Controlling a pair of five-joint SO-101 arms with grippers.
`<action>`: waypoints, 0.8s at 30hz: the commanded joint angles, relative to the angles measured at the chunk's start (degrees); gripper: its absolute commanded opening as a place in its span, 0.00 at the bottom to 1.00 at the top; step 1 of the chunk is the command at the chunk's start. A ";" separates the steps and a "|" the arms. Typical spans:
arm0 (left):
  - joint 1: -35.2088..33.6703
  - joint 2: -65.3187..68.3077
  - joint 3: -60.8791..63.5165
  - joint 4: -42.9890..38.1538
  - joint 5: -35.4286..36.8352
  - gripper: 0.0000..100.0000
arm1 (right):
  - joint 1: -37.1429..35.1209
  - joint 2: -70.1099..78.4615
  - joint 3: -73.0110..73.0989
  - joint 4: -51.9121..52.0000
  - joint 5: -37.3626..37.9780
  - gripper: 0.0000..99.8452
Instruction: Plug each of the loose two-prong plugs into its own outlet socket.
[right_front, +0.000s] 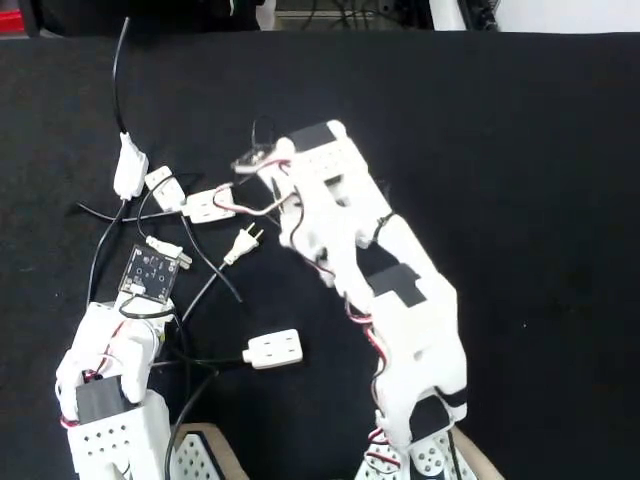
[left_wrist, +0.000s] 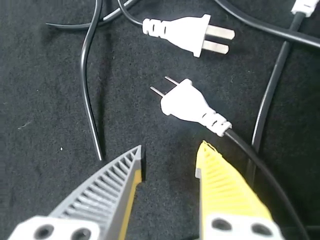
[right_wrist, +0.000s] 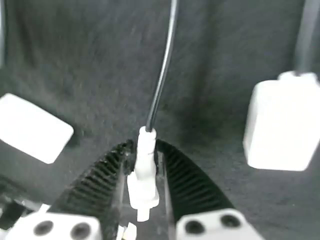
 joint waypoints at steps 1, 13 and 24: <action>0.75 -0.18 0.92 -0.44 -0.35 0.18 | 2.20 -3.38 6.20 -7.82 2.02 0.01; 0.75 -0.18 0.92 -0.44 -0.26 0.18 | -0.44 -3.30 9.71 -3.08 0.09 0.11; 0.75 -0.18 0.92 -0.35 -0.26 0.18 | -0.35 -3.30 8.04 0.18 0.26 0.12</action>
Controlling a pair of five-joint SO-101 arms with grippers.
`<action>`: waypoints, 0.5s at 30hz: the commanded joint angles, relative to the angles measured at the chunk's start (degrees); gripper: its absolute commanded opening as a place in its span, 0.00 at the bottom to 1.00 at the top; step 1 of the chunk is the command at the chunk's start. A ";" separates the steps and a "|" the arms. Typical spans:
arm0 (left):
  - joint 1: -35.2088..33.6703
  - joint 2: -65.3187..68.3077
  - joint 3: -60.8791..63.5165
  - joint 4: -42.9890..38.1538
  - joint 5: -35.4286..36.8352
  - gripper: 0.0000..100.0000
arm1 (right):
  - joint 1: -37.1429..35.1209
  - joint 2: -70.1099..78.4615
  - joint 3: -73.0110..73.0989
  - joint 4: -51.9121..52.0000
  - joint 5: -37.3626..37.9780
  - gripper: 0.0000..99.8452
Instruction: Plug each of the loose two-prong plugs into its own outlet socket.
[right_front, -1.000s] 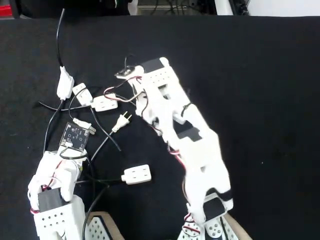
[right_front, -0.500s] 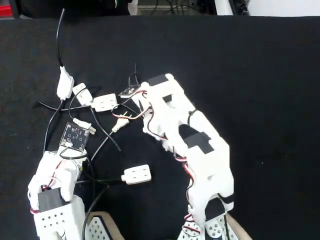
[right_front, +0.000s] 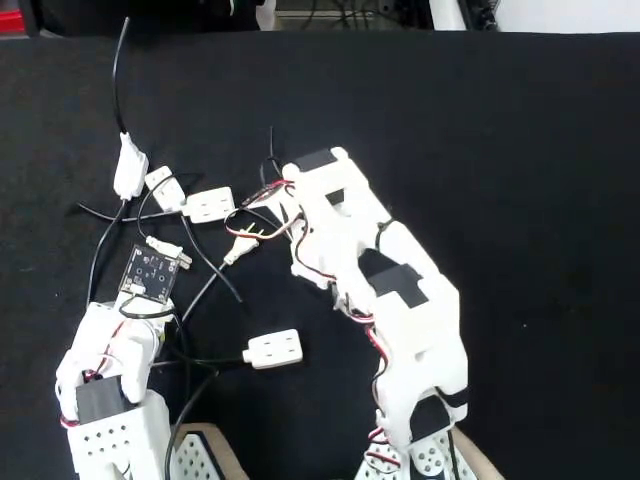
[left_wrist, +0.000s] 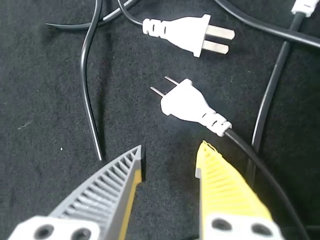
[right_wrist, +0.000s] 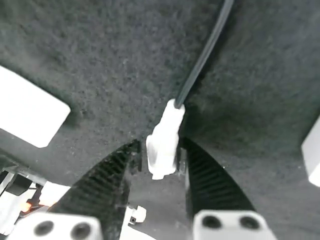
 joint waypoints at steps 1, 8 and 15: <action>0.75 -0.18 0.92 -0.35 -0.26 0.18 | -0.88 -3.21 -1.71 0.88 -0.62 0.12; 0.75 -0.18 0.92 0.35 -0.35 0.18 | -0.62 2.77 -5.41 0.09 -0.97 0.12; 0.75 -0.18 0.92 0.35 -0.44 0.18 | 1.49 11.03 -19.82 5.10 -2.99 0.01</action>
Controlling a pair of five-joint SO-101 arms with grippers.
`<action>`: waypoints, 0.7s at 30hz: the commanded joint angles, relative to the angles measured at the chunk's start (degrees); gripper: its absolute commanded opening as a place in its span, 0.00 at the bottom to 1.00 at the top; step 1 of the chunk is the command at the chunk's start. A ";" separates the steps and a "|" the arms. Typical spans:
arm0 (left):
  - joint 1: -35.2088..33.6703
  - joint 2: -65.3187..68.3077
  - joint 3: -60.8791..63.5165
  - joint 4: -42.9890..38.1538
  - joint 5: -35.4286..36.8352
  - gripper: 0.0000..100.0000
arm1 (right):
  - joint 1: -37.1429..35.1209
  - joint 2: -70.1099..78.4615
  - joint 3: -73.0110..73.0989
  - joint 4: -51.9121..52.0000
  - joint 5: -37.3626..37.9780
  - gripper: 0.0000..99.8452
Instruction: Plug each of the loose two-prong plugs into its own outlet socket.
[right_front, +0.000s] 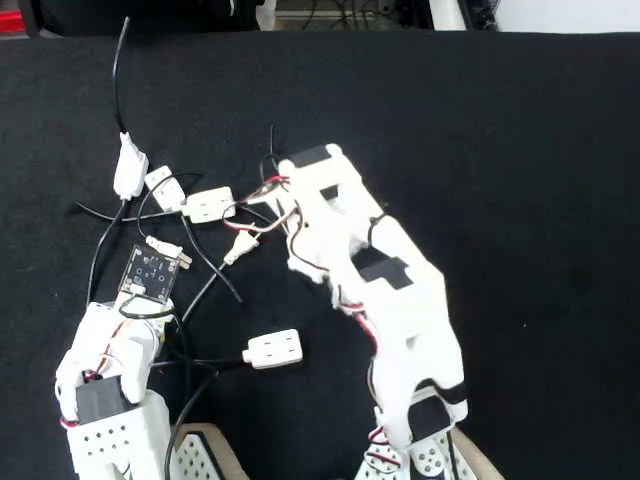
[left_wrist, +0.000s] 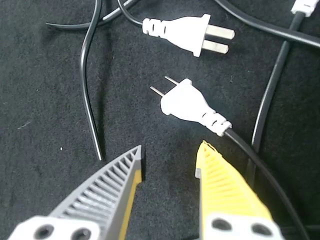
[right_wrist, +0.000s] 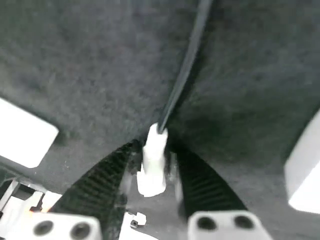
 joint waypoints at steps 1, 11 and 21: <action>0.75 -0.18 0.92 0.35 -0.44 0.18 | 1.14 1.54 -9.10 2.64 -0.53 0.02; 0.75 -0.18 0.92 0.35 -0.44 0.18 | 0.79 1.98 -8.22 2.90 -0.70 0.05; 0.84 -0.18 0.92 0.44 -0.53 0.18 | 1.14 1.80 -7.96 2.90 -0.79 0.12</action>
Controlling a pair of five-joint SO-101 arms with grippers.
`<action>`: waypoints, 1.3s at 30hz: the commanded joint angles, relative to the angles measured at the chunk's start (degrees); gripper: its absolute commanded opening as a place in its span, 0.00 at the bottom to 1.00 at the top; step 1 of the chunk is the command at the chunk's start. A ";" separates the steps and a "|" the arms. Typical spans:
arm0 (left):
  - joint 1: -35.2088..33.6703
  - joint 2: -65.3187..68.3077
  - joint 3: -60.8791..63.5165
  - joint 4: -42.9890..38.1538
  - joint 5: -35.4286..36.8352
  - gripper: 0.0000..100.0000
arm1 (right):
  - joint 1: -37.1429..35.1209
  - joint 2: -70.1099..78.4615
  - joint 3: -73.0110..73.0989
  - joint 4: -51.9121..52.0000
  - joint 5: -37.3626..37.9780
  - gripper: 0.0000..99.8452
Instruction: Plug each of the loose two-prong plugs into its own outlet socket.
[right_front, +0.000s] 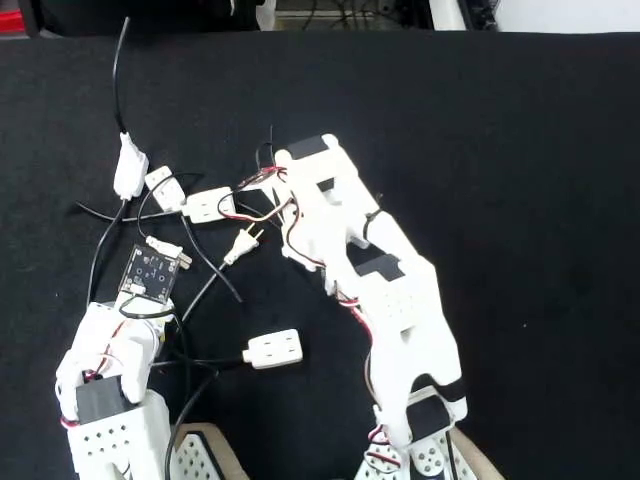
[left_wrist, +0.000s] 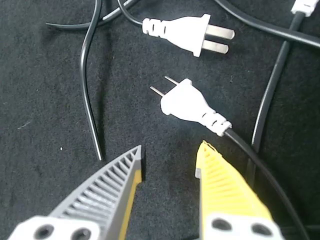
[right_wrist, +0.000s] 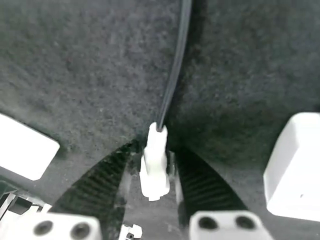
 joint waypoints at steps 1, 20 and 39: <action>0.84 -0.18 0.92 0.44 -0.53 0.18 | 1.14 -0.92 -1.71 2.11 -0.62 0.12; 0.84 -0.18 0.92 0.35 -0.53 0.18 | 2.73 -6.11 2.07 2.11 -0.09 0.12; 0.84 -0.18 0.92 0.26 -0.53 0.18 | 1.93 -24.48 6.81 1.85 -5.19 0.01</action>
